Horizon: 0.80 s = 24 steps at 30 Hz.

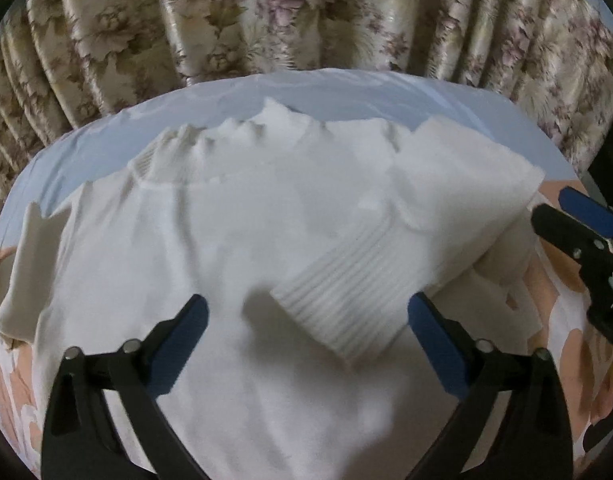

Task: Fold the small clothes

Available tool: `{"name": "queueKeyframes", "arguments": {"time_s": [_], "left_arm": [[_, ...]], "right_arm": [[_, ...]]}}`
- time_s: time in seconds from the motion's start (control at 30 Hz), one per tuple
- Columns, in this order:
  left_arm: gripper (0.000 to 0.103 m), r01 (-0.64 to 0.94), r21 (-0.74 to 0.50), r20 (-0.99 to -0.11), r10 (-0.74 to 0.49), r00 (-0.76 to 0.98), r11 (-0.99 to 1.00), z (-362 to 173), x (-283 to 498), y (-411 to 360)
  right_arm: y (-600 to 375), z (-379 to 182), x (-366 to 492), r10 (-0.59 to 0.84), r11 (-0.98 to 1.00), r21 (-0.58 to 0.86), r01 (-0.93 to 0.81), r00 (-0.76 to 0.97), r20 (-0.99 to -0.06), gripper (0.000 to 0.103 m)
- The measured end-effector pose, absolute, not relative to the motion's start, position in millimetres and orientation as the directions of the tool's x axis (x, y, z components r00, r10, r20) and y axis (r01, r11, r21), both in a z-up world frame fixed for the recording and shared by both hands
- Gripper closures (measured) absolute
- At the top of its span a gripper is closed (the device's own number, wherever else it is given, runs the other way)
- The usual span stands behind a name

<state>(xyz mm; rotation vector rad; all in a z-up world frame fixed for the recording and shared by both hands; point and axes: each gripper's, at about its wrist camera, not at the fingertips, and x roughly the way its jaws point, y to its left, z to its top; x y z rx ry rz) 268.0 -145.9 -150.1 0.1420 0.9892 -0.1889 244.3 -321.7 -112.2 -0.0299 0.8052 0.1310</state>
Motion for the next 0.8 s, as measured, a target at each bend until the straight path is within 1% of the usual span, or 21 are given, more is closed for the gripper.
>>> {"name": "queueKeyframes", "arguments": {"time_s": [0.03,0.07,0.13,0.17,0.23,0.33,0.43,0.5,0.57,0.8], "left_arm": [[0.025,0.230,0.047,-0.842,-0.085,0.533,0.972,-152.3,268.0,-148.8],[0.031,0.249,0.055,-0.845,-0.088,0.528,0.967,-156.2,268.2,-153.1],[0.050,0.266,0.062,-0.829,-0.099,0.550,0.962,-156.4,264.9,-156.8],[0.056,0.285,0.068,-0.828,-0.105,0.551,0.956,-156.6,264.3,-159.4],[0.081,0.323,0.070,-0.826,-0.126,0.549,0.944,-155.2,263.4,-165.8],[0.088,0.356,0.097,-0.821,-0.127,0.556,0.930,-152.8,263.1,-169.9],[0.089,0.356,0.088,-0.819,-0.136,0.558,0.930,-146.8,269.3,-155.6],[0.089,0.338,0.095,-0.808,-0.126,0.576,0.936,-138.5,270.0,-141.2],[0.089,0.306,0.095,-0.802,-0.109,0.587,0.947,-130.2,275.7,-116.8],[0.089,0.206,0.101,-0.807,-0.041,0.589,0.973,-125.2,291.3,-45.1]], "right_arm": [[-323.1,-114.1,243.7,0.109,0.991,0.028,-0.127,0.687,-0.718,0.051],[-324.3,-115.2,244.2,0.109,0.992,0.032,-0.125,0.690,-0.715,0.051],[-326.7,-117.9,242.8,0.114,0.992,0.043,-0.120,0.689,-0.716,0.051],[-327.3,-118.6,243.6,0.115,0.992,0.048,-0.117,0.688,-0.717,0.051],[-327.7,-120.4,244.4,0.118,0.992,0.057,-0.111,0.683,-0.721,0.050],[-325.2,-120.0,243.9,0.119,0.992,0.059,-0.112,0.680,-0.724,0.049],[-324.9,-116.9,243.0,0.110,0.993,0.050,-0.107,0.684,-0.721,0.049],[-328.0,-114.3,241.4,0.108,0.994,0.058,-0.095,0.687,-0.719,0.047],[-330.1,-113.2,239.5,0.102,0.995,0.061,-0.084,0.693,-0.714,0.033],[-319.7,-117.5,237.3,0.114,0.993,0.068,-0.094,0.675,-0.729,0.032]]}}
